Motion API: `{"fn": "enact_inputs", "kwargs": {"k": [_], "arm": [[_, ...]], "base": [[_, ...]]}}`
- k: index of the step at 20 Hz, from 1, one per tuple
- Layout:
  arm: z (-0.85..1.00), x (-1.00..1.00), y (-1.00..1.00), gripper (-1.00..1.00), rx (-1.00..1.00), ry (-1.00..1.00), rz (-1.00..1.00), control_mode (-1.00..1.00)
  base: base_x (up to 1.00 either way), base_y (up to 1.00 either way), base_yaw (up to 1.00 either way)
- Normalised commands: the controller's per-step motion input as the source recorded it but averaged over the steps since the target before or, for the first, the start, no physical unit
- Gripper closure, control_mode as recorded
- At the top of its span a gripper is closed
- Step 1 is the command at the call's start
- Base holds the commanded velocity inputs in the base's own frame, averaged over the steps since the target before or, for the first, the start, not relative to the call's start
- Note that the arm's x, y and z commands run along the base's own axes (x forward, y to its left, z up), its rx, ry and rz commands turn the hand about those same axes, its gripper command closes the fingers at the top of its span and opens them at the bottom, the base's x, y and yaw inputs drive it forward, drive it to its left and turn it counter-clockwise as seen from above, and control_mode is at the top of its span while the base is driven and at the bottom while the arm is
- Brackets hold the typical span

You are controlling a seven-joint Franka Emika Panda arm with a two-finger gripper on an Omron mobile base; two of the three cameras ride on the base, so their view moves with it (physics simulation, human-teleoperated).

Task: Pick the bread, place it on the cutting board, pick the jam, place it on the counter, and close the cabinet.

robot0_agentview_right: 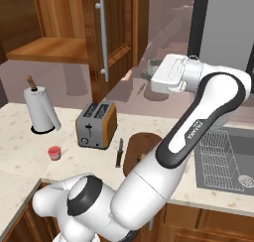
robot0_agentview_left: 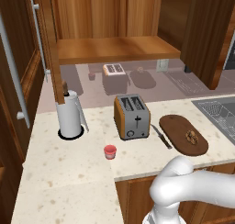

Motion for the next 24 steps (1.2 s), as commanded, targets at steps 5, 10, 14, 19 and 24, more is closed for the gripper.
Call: {"fn": "enact_inputs", "kwargs": {"k": [5, 10, 14, 19, 24], "arm": [[0.00, -0.16, 0.06, -1.00, 0.00, 0.00, 0.00, -1.00], [0.00, -0.06, 0.13, -1.00, 0.00, 0.00, 0.00, -1.00], [0.00, -0.07, 0.18, -1.00, 0.00, 0.00, 0.00, -1.00], [0.00, -0.10, 0.16, -1.00, 0.00, 0.00, 0.00, -1.00], [0.04, -0.11, 0.14, -1.00, 0.00, 0.00, 0.00, -1.00]], "base": [[0.00, 0.00, 0.00], [0.00, 0.00, 0.00], [0.00, 0.00, 0.00], [0.00, 0.00, 0.00], [0.00, 0.00, 0.00]]}}
